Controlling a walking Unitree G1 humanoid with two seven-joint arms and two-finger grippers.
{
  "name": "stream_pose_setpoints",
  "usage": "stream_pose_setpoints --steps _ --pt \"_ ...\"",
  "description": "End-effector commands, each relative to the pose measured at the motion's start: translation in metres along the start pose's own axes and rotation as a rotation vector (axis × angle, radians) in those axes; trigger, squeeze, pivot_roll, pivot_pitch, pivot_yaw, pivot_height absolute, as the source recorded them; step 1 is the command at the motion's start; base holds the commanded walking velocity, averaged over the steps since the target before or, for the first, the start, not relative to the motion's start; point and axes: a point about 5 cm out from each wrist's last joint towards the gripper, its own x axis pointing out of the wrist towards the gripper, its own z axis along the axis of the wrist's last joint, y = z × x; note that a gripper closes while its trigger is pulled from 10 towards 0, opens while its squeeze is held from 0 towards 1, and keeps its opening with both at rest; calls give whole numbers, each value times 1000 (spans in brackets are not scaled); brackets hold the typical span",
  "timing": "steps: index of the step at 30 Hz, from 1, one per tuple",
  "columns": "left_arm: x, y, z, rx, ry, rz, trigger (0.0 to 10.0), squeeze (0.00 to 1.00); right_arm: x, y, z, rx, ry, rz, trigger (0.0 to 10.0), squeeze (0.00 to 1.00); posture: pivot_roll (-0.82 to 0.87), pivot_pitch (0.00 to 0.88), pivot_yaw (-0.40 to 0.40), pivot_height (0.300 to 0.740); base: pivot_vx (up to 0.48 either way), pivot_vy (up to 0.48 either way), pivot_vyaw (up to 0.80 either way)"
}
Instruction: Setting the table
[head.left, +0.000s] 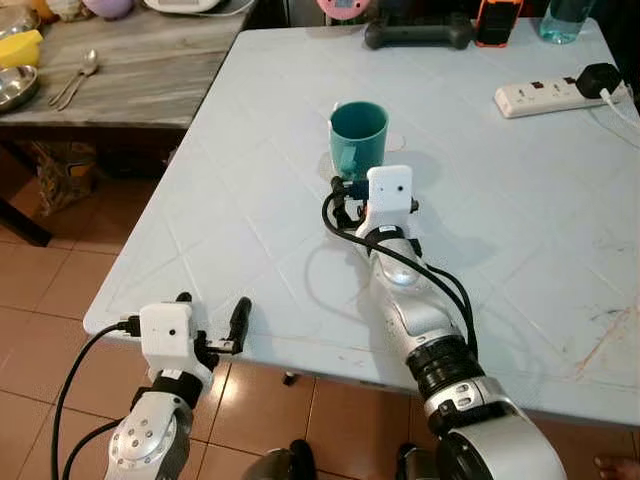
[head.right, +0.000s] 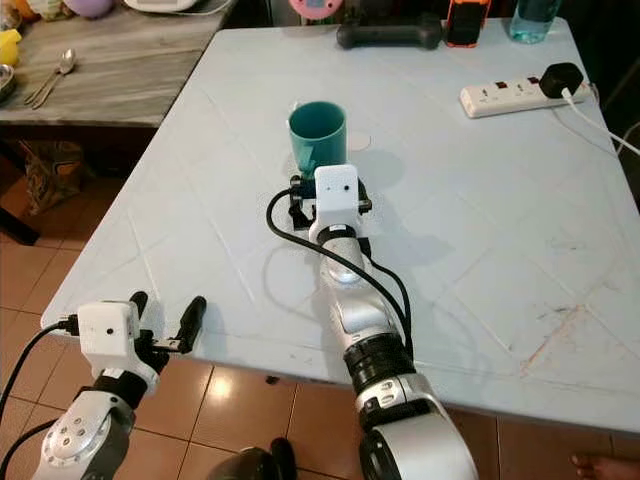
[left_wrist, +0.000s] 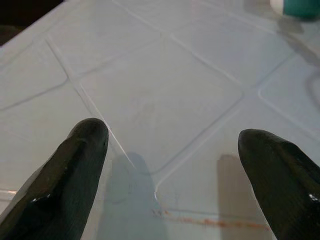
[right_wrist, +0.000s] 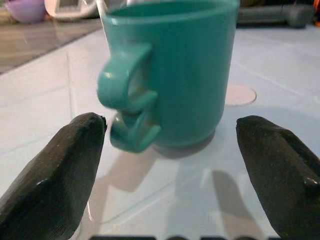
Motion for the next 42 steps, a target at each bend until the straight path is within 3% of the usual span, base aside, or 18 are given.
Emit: stream_pose_setpoints --steps 1,6,7,8,10,11,12,13,22,23,24,29,30,32,42 --pt "-1 7 -4 10 15 24 10000 1000 -3 8 4 -7 -32 34 10000 1000 -70 232 142 740 0 0 0" --pt "3 5 0 -13 -9 -4 10000 1000 -8 10 9 -41 -66 65 10000 1000 -73 230 144 740 0 0 0" --pt "3 4 1 -10 -14 -11 9412 1000 -10 9 9 -47 -68 67 10000 565 -73 230 144 740 0 0 0" --pt "4 2 2 -30 -25 -22 4275 1000 -14 8 9 -50 -74 80 10000 0 -75 224 142 740 0 0 0" --pt "4 2 3 -38 -29 -25 4275 1000 -15 7 9 -48 -75 84 10000 0 -75 224 142 740 0 0 0" --pt "4 1 5 -43 -42 -27 0 1000 -18 5 7 -56 -73 85 10000 0 -76 222 141 740 0 0 0" --pt "4 -1 8 -43 -67 -45 0 1000 -20 3 6 -58 -69 86 10000 0 -76 222 141 740 0 0 0" --pt "4 -4 12 -45 -101 -60 0 0 -24 0 3 -64 -61 83 10000 0 -80 220 136 740 0 0 0" --pt "10 -6 15 -61 -99 -63 0 0 -40 -24 -6 -81 -20 40 10000 0 -98 210 137 740 0 0 0" --pt "10 -6 15 -64 -103 -65 10000 0 -41 -25 -7 -82 -17 38 10000 0 -98 210 137 740 0 0 0" --pt "10 -6 18 -72 -134 -61 0 0 -43 -27 -8 -84 -14 36 10000 0 -102 208 138 740 0 0 0" --pt "11 -7 21 -88 -166 -77 0 0 -49 -33 -8 -93 -8 30 10000 0 -110 200 140 740 0 0 0" --pt "12 -7 22 -89 -169 -78 0 0 -50 -34 -8 -98 -8 28 4510 0 -111 200 139 740 0 0 0" --pt "13 -7 22 -88 -171 -80 0 0 -53 -36 -8 -103 -5 24 0 0 -117 194 139 740 0 0 0" --pt "20 -8 24 -81 -182 -83 0 0 -59 -48 -7 -121 3 0 0 0 -130 179 134 740 0 0 0"
